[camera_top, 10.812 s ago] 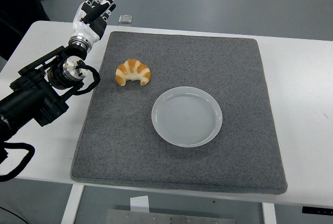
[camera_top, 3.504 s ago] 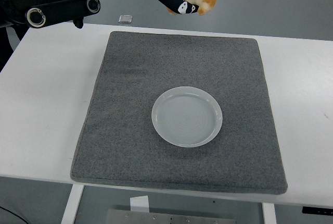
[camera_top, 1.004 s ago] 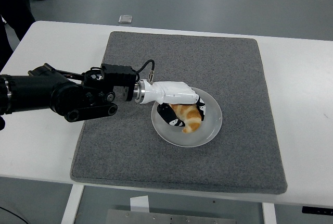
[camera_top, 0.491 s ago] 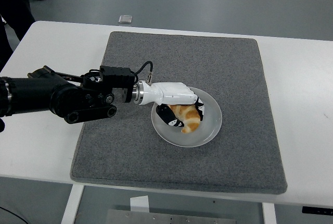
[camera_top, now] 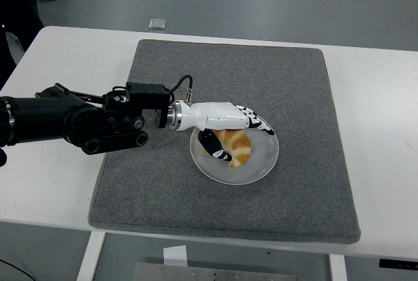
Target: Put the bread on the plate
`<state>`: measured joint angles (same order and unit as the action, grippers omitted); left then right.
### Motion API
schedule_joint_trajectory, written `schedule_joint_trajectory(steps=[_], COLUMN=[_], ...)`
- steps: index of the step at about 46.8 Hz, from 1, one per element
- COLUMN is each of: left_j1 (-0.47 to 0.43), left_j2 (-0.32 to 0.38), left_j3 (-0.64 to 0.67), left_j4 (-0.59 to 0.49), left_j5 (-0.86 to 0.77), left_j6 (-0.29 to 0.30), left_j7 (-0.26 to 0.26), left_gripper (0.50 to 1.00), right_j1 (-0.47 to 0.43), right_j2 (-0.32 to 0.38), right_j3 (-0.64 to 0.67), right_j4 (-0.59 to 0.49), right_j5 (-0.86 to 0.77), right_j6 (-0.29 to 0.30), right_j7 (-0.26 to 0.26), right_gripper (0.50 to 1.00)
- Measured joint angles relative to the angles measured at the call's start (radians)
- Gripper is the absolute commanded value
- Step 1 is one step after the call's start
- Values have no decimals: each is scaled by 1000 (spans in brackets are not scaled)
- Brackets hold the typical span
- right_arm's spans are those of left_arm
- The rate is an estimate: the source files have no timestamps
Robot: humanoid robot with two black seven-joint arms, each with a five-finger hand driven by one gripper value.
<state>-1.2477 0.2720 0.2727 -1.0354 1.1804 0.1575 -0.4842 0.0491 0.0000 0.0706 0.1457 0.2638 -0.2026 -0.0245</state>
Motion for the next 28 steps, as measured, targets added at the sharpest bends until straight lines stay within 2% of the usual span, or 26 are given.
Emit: schedule_joint_trajectory(steps=[16,28], left_j1=[0,3], left_j2=[10,7], left_j3=[-169,-238], left_j4=[17,92], left_j5=[-137,-461], left_j6=[-24,-16], left_j7=[0,1], left_gripper=[994,994], right_j1=[0,0], right_j2=[0,0], right_j3=[0,0], right_j4=[0,0], right_j5=[0,0], right_j6=[0,0], right_j7=[0,0], right_gripper=[952,952])
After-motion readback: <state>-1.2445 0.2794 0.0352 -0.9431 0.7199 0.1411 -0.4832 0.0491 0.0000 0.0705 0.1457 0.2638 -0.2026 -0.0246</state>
